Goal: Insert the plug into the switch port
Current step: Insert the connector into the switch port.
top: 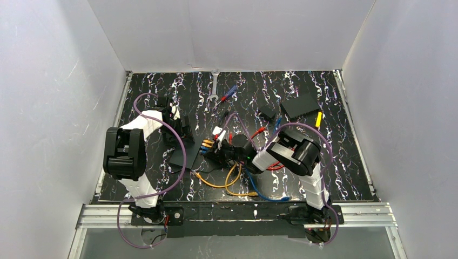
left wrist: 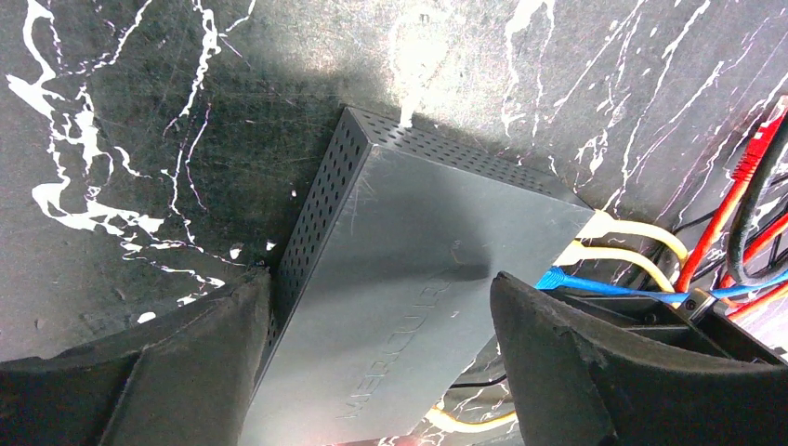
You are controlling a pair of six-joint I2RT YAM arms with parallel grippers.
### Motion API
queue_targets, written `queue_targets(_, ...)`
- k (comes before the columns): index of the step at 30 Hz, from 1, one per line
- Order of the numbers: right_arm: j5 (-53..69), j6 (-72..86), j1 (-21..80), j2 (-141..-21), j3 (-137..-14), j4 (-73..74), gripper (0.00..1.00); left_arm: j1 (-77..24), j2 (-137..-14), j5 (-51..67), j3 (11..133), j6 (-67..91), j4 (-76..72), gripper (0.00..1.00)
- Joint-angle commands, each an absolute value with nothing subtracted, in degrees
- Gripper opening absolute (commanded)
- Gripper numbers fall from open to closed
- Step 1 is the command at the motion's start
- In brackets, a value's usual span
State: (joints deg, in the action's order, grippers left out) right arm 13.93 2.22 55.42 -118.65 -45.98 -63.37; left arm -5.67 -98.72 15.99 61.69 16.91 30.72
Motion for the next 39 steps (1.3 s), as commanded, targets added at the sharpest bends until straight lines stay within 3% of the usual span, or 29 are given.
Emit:
queue_targets(1, 10.9, 2.6, 56.1, -119.7, -47.1, -66.9, 0.01, -5.8, -99.0, 20.4, 63.3, 16.7, 33.7, 0.83)
queue_targets(39, 3.8, 2.7, 59.0, -119.9, -45.1, -72.7, 0.01, -5.8, -102.5, 24.2, 64.9, 14.9, 36.0, 0.8)
